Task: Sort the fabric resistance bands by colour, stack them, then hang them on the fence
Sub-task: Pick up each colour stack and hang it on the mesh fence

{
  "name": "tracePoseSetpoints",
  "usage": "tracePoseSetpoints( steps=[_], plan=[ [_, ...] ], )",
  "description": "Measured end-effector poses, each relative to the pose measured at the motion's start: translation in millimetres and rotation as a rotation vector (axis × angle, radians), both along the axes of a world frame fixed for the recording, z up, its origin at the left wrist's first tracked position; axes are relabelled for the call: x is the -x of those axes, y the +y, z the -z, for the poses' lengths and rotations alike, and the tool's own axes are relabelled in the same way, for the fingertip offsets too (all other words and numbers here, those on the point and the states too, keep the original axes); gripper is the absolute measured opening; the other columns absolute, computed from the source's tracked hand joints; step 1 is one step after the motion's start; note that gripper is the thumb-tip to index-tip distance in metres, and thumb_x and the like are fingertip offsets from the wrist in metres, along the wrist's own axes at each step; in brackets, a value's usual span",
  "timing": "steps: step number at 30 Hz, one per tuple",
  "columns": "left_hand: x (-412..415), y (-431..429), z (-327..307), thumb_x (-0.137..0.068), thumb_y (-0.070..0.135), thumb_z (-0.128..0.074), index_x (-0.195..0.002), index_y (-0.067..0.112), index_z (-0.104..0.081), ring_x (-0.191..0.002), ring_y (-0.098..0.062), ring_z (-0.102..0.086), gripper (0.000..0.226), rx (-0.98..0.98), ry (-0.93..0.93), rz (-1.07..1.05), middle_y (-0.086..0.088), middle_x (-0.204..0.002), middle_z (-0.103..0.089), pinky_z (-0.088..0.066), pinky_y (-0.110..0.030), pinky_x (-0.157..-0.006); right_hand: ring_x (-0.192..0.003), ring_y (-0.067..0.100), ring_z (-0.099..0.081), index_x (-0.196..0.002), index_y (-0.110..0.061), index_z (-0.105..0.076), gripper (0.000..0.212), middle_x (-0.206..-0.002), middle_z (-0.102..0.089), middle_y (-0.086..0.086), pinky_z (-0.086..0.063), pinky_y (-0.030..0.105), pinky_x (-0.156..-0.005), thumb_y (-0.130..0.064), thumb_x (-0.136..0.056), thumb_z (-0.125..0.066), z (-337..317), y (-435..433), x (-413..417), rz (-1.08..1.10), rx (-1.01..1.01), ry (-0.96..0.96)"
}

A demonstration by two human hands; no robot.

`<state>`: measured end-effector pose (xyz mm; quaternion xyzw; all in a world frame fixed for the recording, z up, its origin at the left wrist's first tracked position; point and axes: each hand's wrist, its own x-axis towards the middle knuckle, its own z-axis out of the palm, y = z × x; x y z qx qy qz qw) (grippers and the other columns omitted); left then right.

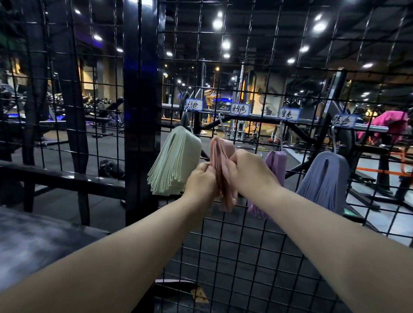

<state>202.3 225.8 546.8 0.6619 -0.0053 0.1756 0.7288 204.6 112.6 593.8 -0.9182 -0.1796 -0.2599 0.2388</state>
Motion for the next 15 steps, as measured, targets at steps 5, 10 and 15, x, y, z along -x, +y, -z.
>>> tracePoseSetpoints(
  steps=[5,10,15],
  plan=[
    [0.7,-1.9,-11.9,-0.093,0.024,-0.043,-0.098,0.016,-0.059,-0.072,-0.032,-0.064,0.018,-0.129,0.009,-0.053,-0.019,-0.089,-0.067,-0.056,-0.047,-0.062,-0.081,0.027,-0.062,-0.097,-0.011,-0.055,0.02,-0.095,-0.064,0.009,-0.049,0.033,-0.066,-0.028,-0.098,-0.045,-3.2,-4.3,-2.4,-0.047,-0.092,0.112],
    [-1.9,2.8,-28.7,-0.085,0.017,-0.05,-0.118,0.031,-0.053,-0.087,-0.029,-0.068,0.036,-0.216,-0.032,-0.025,-0.01,-0.101,-0.069,-0.06,-0.046,-0.075,-0.084,0.027,-0.062,-0.096,-0.011,-0.057,0.023,-0.09,-0.059,0.002,-0.047,0.034,-0.07,-0.031,-0.1,-0.047,-7.1,-11.1,-3.8,-0.078,-0.105,0.144],
    [-12.2,6.3,-36.4,-0.099,0.019,-0.043,-0.109,0.028,-0.06,-0.084,-0.023,-0.064,0.022,-0.286,-0.095,-0.107,-0.01,-0.103,-0.068,-0.055,-0.036,-0.077,-0.085,0.023,-0.06,-0.096,-0.013,-0.061,0.023,-0.091,-0.064,0.004,-0.042,0.03,-0.072,-0.035,-0.099,-0.054,-3.3,-11.8,-13.3,-0.093,-0.127,0.129]
  ],
)
